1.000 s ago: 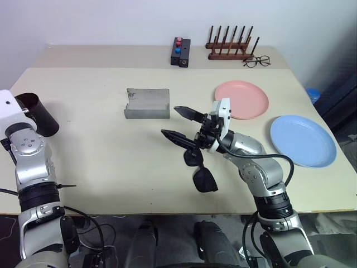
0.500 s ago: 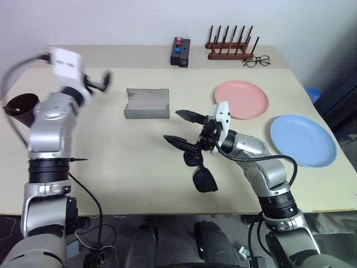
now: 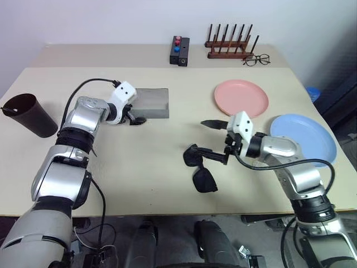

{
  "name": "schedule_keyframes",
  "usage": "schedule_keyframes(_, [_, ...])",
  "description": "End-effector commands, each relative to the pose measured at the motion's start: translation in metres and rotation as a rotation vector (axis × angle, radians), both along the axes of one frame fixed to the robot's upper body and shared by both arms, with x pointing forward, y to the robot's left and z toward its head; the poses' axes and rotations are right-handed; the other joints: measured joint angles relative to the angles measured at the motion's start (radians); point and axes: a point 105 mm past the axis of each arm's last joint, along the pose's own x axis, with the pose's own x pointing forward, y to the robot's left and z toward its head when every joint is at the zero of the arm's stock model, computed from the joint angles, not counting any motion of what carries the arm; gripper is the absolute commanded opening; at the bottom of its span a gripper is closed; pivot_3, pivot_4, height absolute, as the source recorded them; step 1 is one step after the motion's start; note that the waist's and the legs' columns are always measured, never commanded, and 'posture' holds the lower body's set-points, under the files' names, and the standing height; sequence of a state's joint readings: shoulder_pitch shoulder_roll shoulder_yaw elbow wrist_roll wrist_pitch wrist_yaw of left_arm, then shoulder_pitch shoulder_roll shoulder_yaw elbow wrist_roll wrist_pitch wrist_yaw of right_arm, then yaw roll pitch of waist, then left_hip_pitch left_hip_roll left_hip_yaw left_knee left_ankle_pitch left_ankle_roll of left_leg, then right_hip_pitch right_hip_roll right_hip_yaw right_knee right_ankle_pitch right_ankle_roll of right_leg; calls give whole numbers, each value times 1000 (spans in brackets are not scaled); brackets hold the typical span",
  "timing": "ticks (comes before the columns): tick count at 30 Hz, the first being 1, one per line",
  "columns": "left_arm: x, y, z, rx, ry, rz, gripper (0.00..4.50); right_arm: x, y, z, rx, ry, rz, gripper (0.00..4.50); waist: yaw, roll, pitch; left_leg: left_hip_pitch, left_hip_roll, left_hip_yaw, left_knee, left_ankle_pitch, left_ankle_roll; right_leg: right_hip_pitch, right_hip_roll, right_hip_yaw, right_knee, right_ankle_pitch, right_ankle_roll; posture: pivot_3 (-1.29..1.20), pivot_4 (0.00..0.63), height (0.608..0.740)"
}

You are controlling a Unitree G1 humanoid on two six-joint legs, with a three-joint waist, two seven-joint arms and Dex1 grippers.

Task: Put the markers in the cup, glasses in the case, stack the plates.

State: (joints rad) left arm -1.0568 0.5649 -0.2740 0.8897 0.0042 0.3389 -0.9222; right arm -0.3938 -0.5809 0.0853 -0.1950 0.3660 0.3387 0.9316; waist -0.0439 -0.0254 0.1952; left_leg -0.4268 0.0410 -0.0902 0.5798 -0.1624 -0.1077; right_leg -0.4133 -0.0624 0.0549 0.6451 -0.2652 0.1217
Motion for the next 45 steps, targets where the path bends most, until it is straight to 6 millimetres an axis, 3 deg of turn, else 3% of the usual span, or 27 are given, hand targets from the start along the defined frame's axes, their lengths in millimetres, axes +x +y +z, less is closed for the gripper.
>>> schedule_keyframes(1, [-5, -8, 1, 59, 20, -124, 3943, -4, -10, 15, -22, -76, -18, 4500, 0, 0, 0, 0, 0, 0, 0, 0, 0, 0, 0, 0, 0, 0, 0, 0, 150, 740])
schedule_keyframes(2, [-6, -8, 0, 62, 25, -138, 3652, -5, -13, 15, -33, -76, -21, 4500, 1, 0, 0, 0, 0, 0, 0, 0, 0, 0, 0, 0, 0, 0, 0, 0, 150, 740])
schedule_keyframes(9, [-9, -9, 4, 33, -11, -190, 57, -9, -24, 20, -70, -78, -30, 4500, 2, 0, 0, 0, 0, 0, 0, 0, 0, 0, 0, 0, 0, 0, 0, 0, 150, 740])
schedule_keyframes(12, [-18, -12, 8, 44, -48, -291, 15, -9, -28, 21, -76, -78, -37, 4500, 0, 0, 0, 0, 0, 0, 0, 0, 0, 0, 0, 0, 0, 0, 0, 0, 150, 740])
schedule_keyframes(16, [-48, -13, 12, 67, -68, -473, 15, -7, -31, 22, -82, -78, -40, 4500, -1, 0, 1, 0, 0, 0, 0, 0, 0, 0, 0, 0, 1, 0, 1, 0, 150, 740])
schedule_keyframes(22, [-121, -8, 3, 119, 64, -724, 15, -10, -27, 19, -86, -54, -1, 4500, -1, 1, 1, 1, 1, 0, 0, 0, 0, 0, 0, 0, 2, -1, -2, 0, 150, 740])
schedule_keyframes(24, [-136, -7, -1, 129, 103, -735, 15, -13, -25, 14, -93, -28, 20, 4500, 0, 1, 1, 1, 1, 1, 0, 0, 0, 0, 0, 1, 2, -1, -2, 0, 150, 740])
schedule_keyframes(27, [-143, -9, -3, 128, 117, -719, 15, -17, -24, 9, -96, 17, 39, 4500, 9, 2, 1, 1, 2, 2, 2, 0, 0, 1, 0, 0, 2, -2, -4, 0, 150, 740])
schedule_keyframes(33, [-154, -7, -9, 121, 162, -669, 15, -25, -26, -14, -100, 272, -2, 4500, 4, 2, 1, 0, 3, 4, 5, -1, 2, 2, 0, 0, 2, -3, -5, 0, 150, 740])
schedule_keyframes(37, [-160, -6, -10, 137, 125, -669, 1404, -28, -25, -29, -100, 426, -66, 4500, 0, 2, 1, 0, 4, 4, 5, -1, 2, 2, 0, 0, 2, -3, -5, 0, 150, 740])
schedule_keyframes(45, [-156, -5, 17, 23, -31, -549, 1404, -28, -13, -35, -20, 625, -170, 4500, 3, 2, 1, 0, 5, 5, 6, -1, 2, 1, 1, 0, 1, -2, -6, 0, 150, 740])
